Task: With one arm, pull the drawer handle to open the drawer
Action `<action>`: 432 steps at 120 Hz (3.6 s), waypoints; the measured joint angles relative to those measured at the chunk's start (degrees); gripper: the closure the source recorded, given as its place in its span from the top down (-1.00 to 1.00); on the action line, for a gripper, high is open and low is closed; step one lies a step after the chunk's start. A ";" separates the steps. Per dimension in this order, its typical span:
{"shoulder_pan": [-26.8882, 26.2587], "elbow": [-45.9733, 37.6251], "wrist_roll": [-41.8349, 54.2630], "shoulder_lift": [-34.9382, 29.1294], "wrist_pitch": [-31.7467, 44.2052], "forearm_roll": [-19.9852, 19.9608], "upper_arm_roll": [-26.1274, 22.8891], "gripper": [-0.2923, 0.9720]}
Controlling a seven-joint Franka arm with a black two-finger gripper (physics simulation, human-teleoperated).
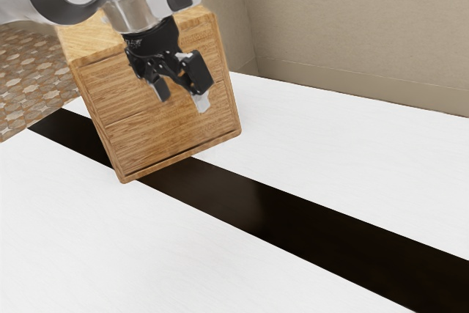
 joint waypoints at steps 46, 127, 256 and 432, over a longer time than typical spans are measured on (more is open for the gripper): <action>8.11 5.23 1.10 -6.09 -2.69 -1.53 -0.52 0.50; 17.08 -7.95 7.46 0.33 19.24 20.74 3.36 0.50; 8.83 -16.63 16.42 -0.60 38.80 34.13 1.54 0.50; 12.09 -8.23 21.36 9.88 40.35 31.67 0.41 0.50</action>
